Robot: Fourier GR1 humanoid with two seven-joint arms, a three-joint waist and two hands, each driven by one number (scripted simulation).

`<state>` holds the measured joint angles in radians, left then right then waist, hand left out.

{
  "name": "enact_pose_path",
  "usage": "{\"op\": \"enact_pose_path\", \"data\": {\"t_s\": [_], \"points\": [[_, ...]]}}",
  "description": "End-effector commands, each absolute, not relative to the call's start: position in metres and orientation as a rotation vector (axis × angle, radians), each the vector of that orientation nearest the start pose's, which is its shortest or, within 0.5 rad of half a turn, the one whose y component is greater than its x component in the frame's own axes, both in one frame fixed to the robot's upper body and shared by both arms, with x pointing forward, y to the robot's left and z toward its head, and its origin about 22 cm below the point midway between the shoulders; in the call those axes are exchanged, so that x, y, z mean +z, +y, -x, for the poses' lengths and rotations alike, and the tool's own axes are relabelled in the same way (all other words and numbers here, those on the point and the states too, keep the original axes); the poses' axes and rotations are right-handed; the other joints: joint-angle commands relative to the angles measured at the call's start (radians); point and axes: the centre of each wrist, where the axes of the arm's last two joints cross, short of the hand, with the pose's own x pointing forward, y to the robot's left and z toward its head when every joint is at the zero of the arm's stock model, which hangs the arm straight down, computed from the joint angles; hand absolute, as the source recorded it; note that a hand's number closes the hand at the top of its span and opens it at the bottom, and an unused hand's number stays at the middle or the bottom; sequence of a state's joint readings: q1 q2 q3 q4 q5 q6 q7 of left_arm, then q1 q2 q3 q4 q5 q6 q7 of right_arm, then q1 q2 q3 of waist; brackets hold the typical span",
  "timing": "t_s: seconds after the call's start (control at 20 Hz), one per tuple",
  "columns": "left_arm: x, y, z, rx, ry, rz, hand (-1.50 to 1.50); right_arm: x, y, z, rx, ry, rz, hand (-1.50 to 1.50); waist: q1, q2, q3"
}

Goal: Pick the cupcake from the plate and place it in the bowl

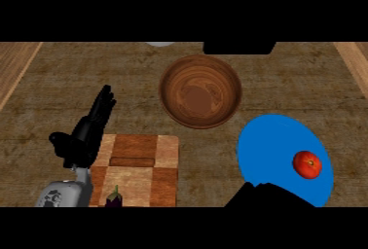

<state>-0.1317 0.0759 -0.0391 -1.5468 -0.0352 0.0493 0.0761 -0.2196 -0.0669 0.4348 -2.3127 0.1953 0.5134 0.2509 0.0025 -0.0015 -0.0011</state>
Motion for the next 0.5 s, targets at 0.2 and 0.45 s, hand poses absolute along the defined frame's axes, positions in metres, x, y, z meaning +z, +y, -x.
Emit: {"op": "enact_pose_path", "data": {"t_s": [0.2,0.45], "points": [[0.025,0.211,-0.266,-0.110,-1.591,-0.047,0.00,0.238,-0.106,-0.195,1.066,-2.079,-0.207,1.50,0.003,0.000,0.000],[0.015,0.216,-0.258,-0.128,-1.599,-0.063,0.00,0.254,-0.086,-0.249,1.058,-2.056,-0.146,1.50,0.010,0.002,0.000]]}}
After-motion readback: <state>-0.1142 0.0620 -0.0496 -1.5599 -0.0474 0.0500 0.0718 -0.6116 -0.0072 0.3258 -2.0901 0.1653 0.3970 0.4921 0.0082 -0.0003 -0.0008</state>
